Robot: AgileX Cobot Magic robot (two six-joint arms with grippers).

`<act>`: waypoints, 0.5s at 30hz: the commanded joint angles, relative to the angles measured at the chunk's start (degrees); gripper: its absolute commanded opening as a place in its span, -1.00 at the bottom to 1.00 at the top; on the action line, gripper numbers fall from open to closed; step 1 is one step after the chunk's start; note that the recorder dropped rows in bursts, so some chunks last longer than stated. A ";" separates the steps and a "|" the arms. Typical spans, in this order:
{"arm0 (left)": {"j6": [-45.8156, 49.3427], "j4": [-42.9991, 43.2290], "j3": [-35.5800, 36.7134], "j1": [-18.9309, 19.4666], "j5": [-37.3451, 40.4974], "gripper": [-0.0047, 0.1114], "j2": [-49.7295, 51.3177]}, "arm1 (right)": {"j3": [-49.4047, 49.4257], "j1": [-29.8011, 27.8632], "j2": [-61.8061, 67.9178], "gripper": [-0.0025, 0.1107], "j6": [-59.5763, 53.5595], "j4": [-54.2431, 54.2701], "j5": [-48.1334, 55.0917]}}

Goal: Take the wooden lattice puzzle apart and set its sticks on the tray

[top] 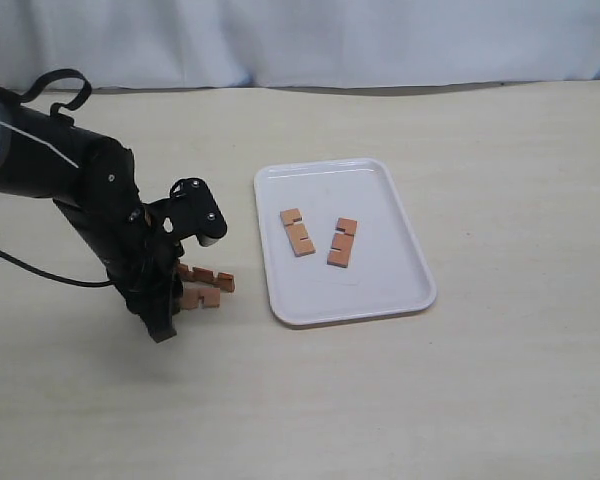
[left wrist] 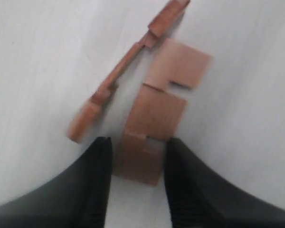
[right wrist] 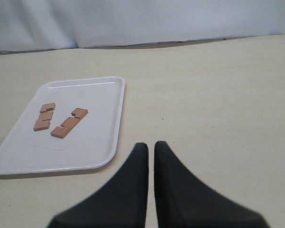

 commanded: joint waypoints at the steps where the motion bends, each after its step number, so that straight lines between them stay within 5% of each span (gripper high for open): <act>1: 0.97 0.22 0.10 -0.09 0.57 -0.92 0.50 | 0.10 -0.33 -0.25 -0.88 -0.12 -0.01 -0.08; 15: 1.42 -3.14 -0.01 -0.09 7.45 -0.92 -11.31 | 0.10 -0.33 -0.25 -0.88 -0.12 -0.01 -0.08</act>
